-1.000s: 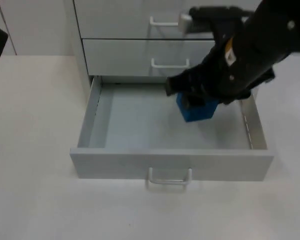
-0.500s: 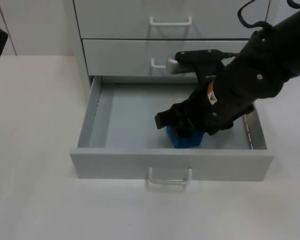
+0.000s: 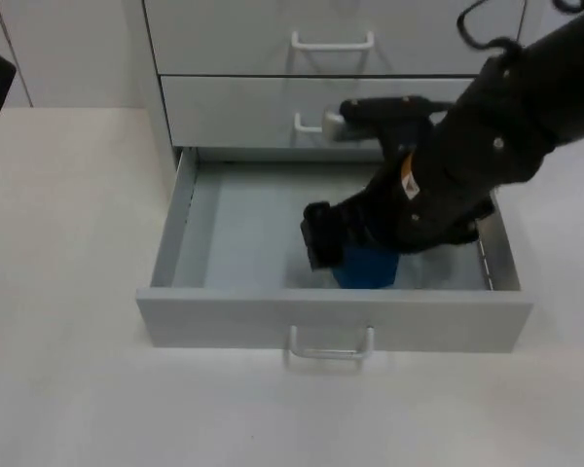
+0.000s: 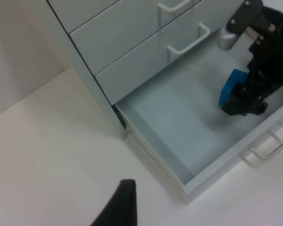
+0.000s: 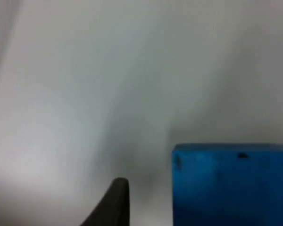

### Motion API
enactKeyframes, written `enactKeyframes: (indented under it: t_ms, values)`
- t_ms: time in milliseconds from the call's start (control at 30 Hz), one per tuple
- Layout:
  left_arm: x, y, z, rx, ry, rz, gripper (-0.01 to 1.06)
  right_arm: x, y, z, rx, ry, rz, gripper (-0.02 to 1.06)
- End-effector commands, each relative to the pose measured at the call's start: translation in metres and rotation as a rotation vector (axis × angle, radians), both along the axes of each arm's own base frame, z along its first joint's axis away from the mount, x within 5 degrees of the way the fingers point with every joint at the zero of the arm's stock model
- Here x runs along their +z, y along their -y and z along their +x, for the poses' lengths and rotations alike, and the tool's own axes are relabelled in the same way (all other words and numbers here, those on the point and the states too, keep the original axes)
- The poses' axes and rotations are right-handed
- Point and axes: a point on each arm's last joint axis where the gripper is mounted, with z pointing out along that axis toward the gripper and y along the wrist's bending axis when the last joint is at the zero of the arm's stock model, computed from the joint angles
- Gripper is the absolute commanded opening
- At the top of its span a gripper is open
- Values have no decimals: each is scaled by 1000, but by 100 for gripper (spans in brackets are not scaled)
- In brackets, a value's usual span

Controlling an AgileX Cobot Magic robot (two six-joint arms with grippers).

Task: Open the drawer with the left hand, place the block into the drawer with the right hand, then close the drawer with the left hand.

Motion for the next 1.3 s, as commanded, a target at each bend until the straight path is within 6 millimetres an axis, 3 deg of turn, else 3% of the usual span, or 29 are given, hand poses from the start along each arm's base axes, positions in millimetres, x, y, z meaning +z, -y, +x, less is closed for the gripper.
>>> enactKeyframes:
  t_ms: [0,67,133,167,267,300,433,533,667,833,967,1033,1100,1267]
  values:
    - [0,-1,0,8,4,-8,105,25,-2,-1,19,46,12,105]
    - [0,-1,0,8,1,-12,105,63,4,-6,11,94,27,105]
    - [0,-1,0,7,0,-13,105,68,5,-8,4,94,27,105]
    - [0,-1,-1,7,-1,-16,105,92,12,-14,-16,109,33,105]
    - [0,0,-1,6,-11,-26,105,130,27,-29,-19,127,1,105]
    - [0,0,-1,6,-11,-26,105,130,27,-29,-19,127,1,105]
    - [0,0,-1,5,-13,-30,105,167,40,-49,34,141,-9,105]
    - [0,0,-1,5,-13,-30,105,178,44,-56,48,140,3,105]
    - [0,0,-1,5,-13,-30,105,184,48,-63,64,126,-13,105]
    - [0,0,-1,6,-6,-25,105,174,57,-76,75,87,-37,105]
    - [0,0,-1,6,-10,-25,105,158,76,-97,84,46,-76,105]
    - [0,1,0,6,-11,-24,105,157,78,-100,84,45,-76,105]
    - [-1,2,1,5,-19,-28,105,156,89,-114,91,50,-84,105]
    - [-4,5,5,5,-40,-19,105,157,115,-121,49,58,-93,105]
